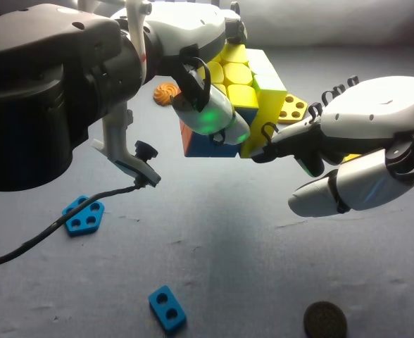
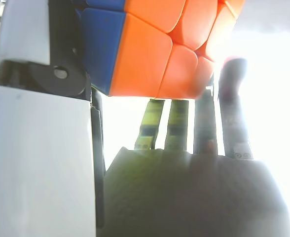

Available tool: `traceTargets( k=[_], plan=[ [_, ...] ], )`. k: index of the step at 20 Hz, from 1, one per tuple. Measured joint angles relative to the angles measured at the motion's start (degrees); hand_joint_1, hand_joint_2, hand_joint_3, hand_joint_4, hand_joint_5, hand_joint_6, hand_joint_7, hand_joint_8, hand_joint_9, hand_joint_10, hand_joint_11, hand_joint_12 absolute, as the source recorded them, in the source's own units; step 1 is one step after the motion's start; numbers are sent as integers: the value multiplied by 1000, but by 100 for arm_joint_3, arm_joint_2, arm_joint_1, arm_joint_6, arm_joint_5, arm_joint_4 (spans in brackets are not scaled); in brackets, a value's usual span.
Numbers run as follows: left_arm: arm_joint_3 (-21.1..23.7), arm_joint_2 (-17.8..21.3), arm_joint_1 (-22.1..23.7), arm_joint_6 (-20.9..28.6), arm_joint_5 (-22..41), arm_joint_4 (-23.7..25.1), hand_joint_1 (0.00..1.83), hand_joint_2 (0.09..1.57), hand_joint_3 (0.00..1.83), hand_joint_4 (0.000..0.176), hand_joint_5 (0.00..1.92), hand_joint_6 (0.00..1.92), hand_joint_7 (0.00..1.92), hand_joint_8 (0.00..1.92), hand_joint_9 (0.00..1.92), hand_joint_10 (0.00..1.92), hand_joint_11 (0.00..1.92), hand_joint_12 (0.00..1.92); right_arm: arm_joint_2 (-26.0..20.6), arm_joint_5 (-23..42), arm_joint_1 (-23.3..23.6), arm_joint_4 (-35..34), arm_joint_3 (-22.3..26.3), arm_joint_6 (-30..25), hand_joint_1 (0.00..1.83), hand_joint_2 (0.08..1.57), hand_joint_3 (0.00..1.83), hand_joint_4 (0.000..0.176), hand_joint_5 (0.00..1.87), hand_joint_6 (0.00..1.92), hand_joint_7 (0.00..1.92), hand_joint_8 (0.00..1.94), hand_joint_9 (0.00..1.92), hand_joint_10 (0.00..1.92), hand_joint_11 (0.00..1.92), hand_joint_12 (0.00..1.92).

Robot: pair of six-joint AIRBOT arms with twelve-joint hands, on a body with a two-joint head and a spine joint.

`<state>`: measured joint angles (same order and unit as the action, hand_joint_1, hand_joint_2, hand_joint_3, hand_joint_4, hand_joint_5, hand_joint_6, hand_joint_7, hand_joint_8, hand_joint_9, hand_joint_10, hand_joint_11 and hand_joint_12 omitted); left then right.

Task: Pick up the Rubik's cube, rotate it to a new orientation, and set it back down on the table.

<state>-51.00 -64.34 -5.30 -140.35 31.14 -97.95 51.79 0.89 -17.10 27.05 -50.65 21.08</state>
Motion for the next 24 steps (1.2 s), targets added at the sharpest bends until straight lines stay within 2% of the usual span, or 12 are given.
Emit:
traceTargets(
  k=[5,7,9,11,13,16,20,21,22,24],
  plan=[
    [0,0,2,4,-44,-52,981,1441,0,26,457,1765,445,1879,320,1921,357,1921,7,-81,-125,-79,15,4,173,1263,2,0,221,5,417,1569,472,1921,434,1921],
    [2,0,9,7,-44,-55,974,1446,0,22,447,1766,440,1898,312,1921,345,1921,-52,-118,-125,-315,22,9,213,1252,0,0,236,10,439,1592,491,1921,465,1921],
    [2,0,13,4,-22,-52,984,1441,0,15,464,1740,435,1904,297,1921,323,1921,-138,-111,-125,-446,42,11,177,1259,1,0,224,3,418,1564,464,1921,435,1921],
    [11,0,13,72,-90,-153,976,1446,1,17,456,1752,430,1912,313,1921,346,1921,-177,-118,-125,-457,42,68,193,1260,1,0,227,3,420,1561,474,1921,432,1921],
    [44,-7,13,63,-260,-199,960,1456,4,26,439,1797,417,1910,298,1921,339,1921,-302,-4,-125,-452,101,323,217,1248,0,0,255,14,446,1553,493,1921,447,1921],
    [42,-11,20,59,-260,-151,963,1455,1,26,428,1797,430,1905,287,1921,332,1921,-483,234,-177,-446,284,603,199,1257,1,0,214,2,442,1531,481,1921,471,1921],
    [35,-11,20,50,-170,-153,952,1463,4,26,415,1812,421,1920,285,1921,323,1921,-625,503,-173,-452,308,623,218,1249,0,0,246,13,442,1578,494,1921,472,1921],
    [35,-11,20,52,-164,-157,981,1444,0,18,458,1748,438,1899,305,1921,333,1921,-688,612,-149,-455,308,667,210,1250,0,0,253,14,438,1590,496,1921,463,1921],
    [37,-11,20,52,-175,-157,985,1441,0,18,466,1742,440,1893,307,1921,335,1921,-726,623,-92,-468,308,691,205,1248,0,0,244,9,438,1573,497,1921,470,1921],
    [37,-11,20,55,-173,-155,965,1454,1,21,445,1777,419,1918,302,1921,342,1921,-756,802,-52,-1493,308,1893,220,1247,0,0,250,9,424,1574,481,1921,461,1921]
  ],
)
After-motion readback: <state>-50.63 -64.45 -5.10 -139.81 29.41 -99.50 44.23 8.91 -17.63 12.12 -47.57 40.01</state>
